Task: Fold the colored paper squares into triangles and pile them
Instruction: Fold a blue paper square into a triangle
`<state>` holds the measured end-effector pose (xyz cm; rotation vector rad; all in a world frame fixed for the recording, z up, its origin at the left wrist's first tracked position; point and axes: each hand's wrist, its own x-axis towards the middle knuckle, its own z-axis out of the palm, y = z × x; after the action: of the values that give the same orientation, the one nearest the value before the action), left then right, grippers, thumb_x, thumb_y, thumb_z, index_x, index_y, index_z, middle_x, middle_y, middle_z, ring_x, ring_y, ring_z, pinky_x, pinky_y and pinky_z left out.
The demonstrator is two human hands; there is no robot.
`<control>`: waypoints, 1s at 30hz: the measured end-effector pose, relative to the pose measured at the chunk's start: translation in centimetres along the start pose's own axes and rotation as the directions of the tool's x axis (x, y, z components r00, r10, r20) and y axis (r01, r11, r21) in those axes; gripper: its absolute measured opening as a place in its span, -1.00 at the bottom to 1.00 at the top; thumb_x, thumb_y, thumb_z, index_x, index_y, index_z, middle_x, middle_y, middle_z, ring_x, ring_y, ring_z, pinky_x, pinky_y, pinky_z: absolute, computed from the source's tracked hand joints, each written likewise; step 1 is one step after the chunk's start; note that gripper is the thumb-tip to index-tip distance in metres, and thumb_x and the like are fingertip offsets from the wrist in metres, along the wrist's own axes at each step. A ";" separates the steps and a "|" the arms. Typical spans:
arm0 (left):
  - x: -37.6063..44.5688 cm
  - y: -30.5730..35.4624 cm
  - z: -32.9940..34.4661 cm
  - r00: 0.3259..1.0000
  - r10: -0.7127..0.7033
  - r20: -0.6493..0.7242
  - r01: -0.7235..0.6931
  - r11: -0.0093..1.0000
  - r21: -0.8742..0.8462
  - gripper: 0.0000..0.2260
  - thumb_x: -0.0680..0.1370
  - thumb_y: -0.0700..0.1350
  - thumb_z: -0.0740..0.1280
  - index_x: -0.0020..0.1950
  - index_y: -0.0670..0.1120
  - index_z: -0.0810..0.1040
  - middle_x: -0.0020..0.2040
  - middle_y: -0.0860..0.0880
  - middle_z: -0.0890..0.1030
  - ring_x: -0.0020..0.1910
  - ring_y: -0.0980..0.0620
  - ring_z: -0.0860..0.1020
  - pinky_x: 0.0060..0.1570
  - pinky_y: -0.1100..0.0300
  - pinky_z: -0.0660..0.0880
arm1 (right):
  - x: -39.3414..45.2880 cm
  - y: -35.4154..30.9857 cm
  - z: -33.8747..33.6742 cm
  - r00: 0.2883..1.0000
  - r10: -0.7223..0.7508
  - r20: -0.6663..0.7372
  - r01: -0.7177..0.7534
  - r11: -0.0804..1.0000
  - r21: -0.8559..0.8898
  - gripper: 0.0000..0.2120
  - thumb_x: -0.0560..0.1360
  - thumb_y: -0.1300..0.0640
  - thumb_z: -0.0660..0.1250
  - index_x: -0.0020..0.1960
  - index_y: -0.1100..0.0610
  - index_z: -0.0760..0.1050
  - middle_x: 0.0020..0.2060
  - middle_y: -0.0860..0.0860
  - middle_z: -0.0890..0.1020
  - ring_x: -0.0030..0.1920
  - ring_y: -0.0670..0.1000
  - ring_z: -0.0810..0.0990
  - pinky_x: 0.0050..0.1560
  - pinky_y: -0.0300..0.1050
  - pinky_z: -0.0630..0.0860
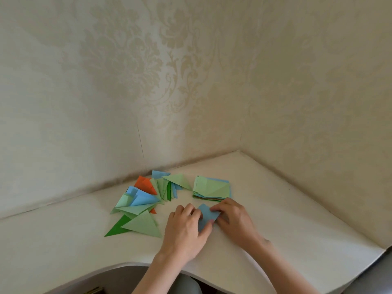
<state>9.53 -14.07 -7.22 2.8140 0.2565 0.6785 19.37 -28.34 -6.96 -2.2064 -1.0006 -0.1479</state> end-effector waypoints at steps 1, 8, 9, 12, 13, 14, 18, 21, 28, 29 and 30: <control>-0.1 0.4 -0.2 1.000 -0.010 0.003 0.009 1.000 0.016 -0.57 0.48 0.30 0.11 -0.11 0.01 0.59 -0.15 0.07 0.52 -0.17 0.01 0.47 -0.16 0.09 0.45 | 0.1 -0.1 0.0 1.000 0.000 0.003 0.000 1.000 -0.001 -0.73 0.38 0.33 0.38 0.05 0.13 0.65 -0.08 -0.01 0.60 -0.07 -0.02 0.58 -0.01 -0.32 0.42; -0.6 -0.5 -0.7 1.000 -0.014 -0.021 0.011 0.991 -0.132 -0.84 0.53 0.07 0.29 0.00 0.05 0.58 -0.02 0.15 0.59 0.04 0.12 0.49 0.00 0.27 0.27 | 0.3 -0.9 0.6 0.995 -0.077 -0.069 0.075 0.997 -0.025 -0.87 0.37 0.13 0.50 -0.08 0.03 0.65 -0.14 -0.08 0.50 -0.11 -0.06 0.50 -0.07 -0.31 0.41; -0.5 -0.8 -0.7 1.000 -0.007 -0.014 0.005 0.990 -0.144 -0.87 0.54 0.03 0.30 0.00 0.05 0.59 -0.02 0.16 0.60 0.05 0.14 0.48 0.00 0.29 0.25 | 0.4 -1.0 0.8 0.993 -0.086 -0.074 0.082 0.995 -0.062 -0.86 0.37 0.07 0.50 -0.07 0.03 0.65 -0.13 -0.06 0.50 -0.10 -0.03 0.49 -0.06 -0.21 0.44; -0.4 -1.8 -0.9 0.999 -0.024 0.032 0.029 0.986 -0.163 -0.94 0.49 -0.02 0.40 -0.08 0.04 0.62 -0.05 0.18 0.60 0.00 0.13 0.45 -0.05 0.26 0.25 | 0.3 -0.9 1.1 0.995 -0.084 -0.060 0.074 0.985 -0.154 -0.81 0.39 -0.05 0.47 -0.08 0.04 0.63 -0.08 -0.03 0.51 -0.06 0.04 0.49 -0.07 -0.06 0.46; -0.3 -2.2 -0.9 0.999 -0.036 0.028 0.040 0.984 -0.171 -0.95 0.46 -0.04 0.44 -0.12 0.02 0.63 -0.08 0.18 0.60 -0.04 0.10 0.44 -0.06 0.22 0.28 | 0.2 -0.9 1.1 0.996 -0.076 -0.040 0.068 0.983 -0.169 -0.79 0.41 -0.08 0.44 -0.09 0.04 0.62 -0.06 -0.03 0.51 -0.04 0.04 0.48 -0.06 -0.05 0.45; -0.2 -2.7 -0.8 0.998 -0.050 0.024 0.053 0.982 -0.183 -0.95 0.44 -0.06 0.47 -0.16 0.00 0.64 -0.11 0.17 0.60 -0.09 0.08 0.42 -0.08 0.21 0.32 | 0.0 -0.8 1.2 0.998 -0.064 -0.018 0.060 0.983 -0.176 -0.79 0.43 -0.10 0.41 -0.09 0.04 0.62 -0.05 -0.04 0.50 -0.02 0.04 0.47 -0.03 -0.04 0.44; 0.0 -3.5 -0.6 0.994 -0.100 0.053 0.110 0.966 -0.236 -0.90 0.44 -0.12 0.47 -0.23 -0.03 0.58 -0.25 0.17 0.48 -0.18 0.11 0.42 -0.22 0.37 0.28 | -0.2 -0.8 1.2 1.000 0.017 0.024 -0.013 0.990 -0.143 -0.79 0.49 -0.11 0.34 -0.08 0.02 0.60 -0.03 -0.11 0.46 0.06 -0.02 0.42 0.06 -0.08 0.37; 0.0 -3.2 -0.3 0.988 -0.153 0.022 0.153 0.948 -0.278 -0.86 0.44 -0.16 0.46 -0.23 -0.04 0.52 -0.28 0.13 0.48 -0.25 0.13 0.43 -0.28 0.41 0.28 | -0.5 -1.1 1.6 0.996 0.093 0.003 -0.092 0.989 -0.115 -0.79 0.50 -0.14 0.32 -0.10 -0.02 0.60 -0.05 -0.15 0.47 0.06 -0.05 0.42 0.07 -0.10 0.34; -0.2 -1.5 0.4 0.965 -0.252 -0.068 0.223 0.932 -0.284 -0.87 0.50 -0.08 0.40 -0.01 -0.03 0.50 -0.14 0.10 0.50 -0.12 0.12 0.43 -0.14 0.32 0.33 | -0.2 -1.8 2.2 0.981 0.193 -0.039 -0.196 0.971 -0.138 -0.71 0.47 -0.25 0.29 -0.14 -0.04 0.59 -0.08 -0.16 0.46 0.05 -0.08 0.43 0.03 -0.14 0.29; -0.3 -1.3 0.5 0.962 -0.261 -0.077 0.231 0.933 -0.278 -0.86 0.51 -0.08 0.40 0.03 -0.03 0.51 -0.12 0.09 0.51 -0.11 0.11 0.42 -0.14 0.31 0.33 | -0.1 -1.9 2.2 0.979 0.203 -0.023 -0.204 0.966 -0.160 -0.69 0.47 -0.27 0.28 -0.13 -0.05 0.58 -0.07 -0.17 0.45 0.06 -0.09 0.42 0.03 -0.16 0.29; -0.3 -1.2 0.6 0.959 -0.270 -0.083 0.239 0.932 -0.273 -0.85 0.51 -0.08 0.39 0.05 -0.03 0.51 -0.11 0.08 0.51 -0.10 0.10 0.40 -0.13 0.29 0.34 | 0.0 -1.9 2.2 0.978 0.210 -0.017 -0.210 0.963 -0.171 -0.68 0.46 -0.28 0.28 -0.12 -0.05 0.57 -0.07 -0.17 0.45 0.07 -0.09 0.41 0.03 -0.17 0.28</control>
<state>9.42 -13.16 -8.21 2.4376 0.5052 0.7586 17.64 -26.01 -7.55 -2.4545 -0.7719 -0.1411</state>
